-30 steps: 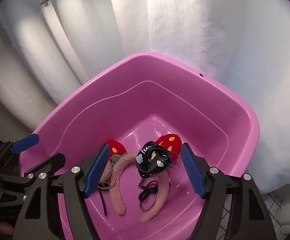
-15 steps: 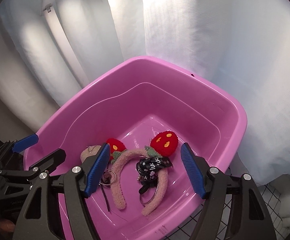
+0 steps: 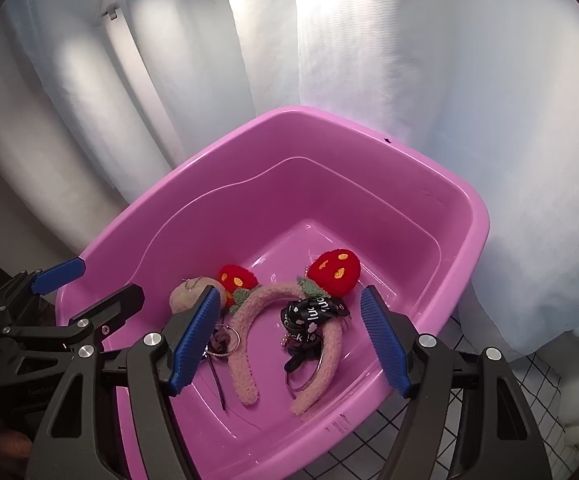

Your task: Organize jewelry

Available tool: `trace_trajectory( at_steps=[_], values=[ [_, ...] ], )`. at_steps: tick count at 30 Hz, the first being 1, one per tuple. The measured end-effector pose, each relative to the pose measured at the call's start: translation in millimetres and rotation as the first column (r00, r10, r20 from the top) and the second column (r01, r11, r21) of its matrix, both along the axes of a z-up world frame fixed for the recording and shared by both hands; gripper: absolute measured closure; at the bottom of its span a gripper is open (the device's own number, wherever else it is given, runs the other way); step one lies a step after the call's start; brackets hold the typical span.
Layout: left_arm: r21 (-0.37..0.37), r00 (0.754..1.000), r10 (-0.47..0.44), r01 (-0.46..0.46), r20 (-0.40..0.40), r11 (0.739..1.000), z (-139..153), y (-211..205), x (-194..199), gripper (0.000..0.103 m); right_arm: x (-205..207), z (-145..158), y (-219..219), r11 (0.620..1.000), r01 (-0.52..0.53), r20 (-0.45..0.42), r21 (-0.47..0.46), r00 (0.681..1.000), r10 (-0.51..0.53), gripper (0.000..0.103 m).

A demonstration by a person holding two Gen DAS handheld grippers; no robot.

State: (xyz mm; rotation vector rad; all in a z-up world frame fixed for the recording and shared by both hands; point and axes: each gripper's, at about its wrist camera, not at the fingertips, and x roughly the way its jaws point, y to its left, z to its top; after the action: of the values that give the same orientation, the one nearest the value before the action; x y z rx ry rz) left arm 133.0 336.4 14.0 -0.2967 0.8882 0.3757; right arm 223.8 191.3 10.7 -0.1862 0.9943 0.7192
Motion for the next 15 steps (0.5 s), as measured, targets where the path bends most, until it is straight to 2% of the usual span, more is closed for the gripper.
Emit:
trace_trajectory(
  at_steps=[15],
  values=[
    [-0.003, 1.000, -0.004, 0.005, 0.029, 1.000, 9.1, -0.9, -10.0, 0.008, -13.0, 6.8, -5.2, 1.000, -0.004, 0.021, 0.000, 1.000, 0.004, 0.033]
  ],
)
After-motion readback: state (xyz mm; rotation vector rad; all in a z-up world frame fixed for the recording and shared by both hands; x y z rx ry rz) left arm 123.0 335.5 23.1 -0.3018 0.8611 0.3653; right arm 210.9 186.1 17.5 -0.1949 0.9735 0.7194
